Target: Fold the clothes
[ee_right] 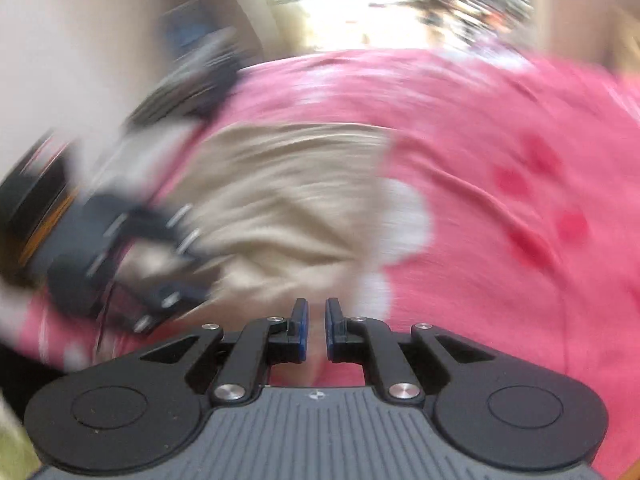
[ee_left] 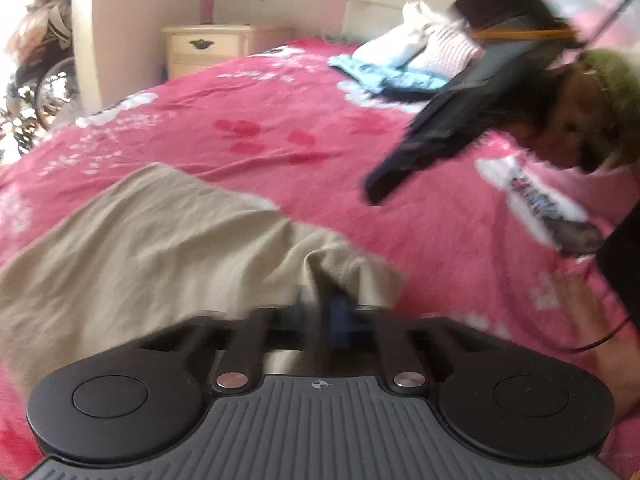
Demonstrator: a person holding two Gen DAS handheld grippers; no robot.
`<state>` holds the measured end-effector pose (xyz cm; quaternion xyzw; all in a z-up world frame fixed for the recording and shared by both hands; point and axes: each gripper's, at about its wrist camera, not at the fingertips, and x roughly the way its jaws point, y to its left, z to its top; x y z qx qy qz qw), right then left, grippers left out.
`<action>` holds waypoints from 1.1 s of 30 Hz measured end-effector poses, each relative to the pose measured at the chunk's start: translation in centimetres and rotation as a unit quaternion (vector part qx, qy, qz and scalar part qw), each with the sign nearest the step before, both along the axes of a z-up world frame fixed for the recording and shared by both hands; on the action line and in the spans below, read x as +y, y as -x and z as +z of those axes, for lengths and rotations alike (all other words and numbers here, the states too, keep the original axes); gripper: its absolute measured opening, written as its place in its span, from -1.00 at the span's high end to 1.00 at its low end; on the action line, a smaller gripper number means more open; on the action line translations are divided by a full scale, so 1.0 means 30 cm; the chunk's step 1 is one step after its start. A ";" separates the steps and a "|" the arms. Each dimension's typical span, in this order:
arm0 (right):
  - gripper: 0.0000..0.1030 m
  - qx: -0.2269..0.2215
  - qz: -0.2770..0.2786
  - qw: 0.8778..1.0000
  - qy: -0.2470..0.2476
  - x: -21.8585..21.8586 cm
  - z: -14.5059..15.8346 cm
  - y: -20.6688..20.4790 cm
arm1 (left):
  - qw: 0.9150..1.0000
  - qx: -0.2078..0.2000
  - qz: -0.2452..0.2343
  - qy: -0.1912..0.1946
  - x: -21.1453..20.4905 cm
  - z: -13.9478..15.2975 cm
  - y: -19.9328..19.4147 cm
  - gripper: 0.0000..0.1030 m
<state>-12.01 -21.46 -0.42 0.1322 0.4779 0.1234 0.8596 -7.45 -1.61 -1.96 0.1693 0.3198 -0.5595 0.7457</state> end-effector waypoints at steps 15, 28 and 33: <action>-0.21 0.011 0.120 0.967 0.225 -0.013 -0.021 -0.062 | 0.997 -0.046 -0.038 -0.054 0.091 0.057 0.042 0.59; -0.08 -0.161 0.138 0.922 0.325 0.175 0.098 -0.064 | 0.982 0.040 0.185 0.027 0.243 0.108 -0.243 0.37; 0.24 -0.122 0.106 0.959 0.233 0.170 0.074 -0.116 | 0.957 -0.003 0.286 -0.041 0.234 0.004 -0.396 0.39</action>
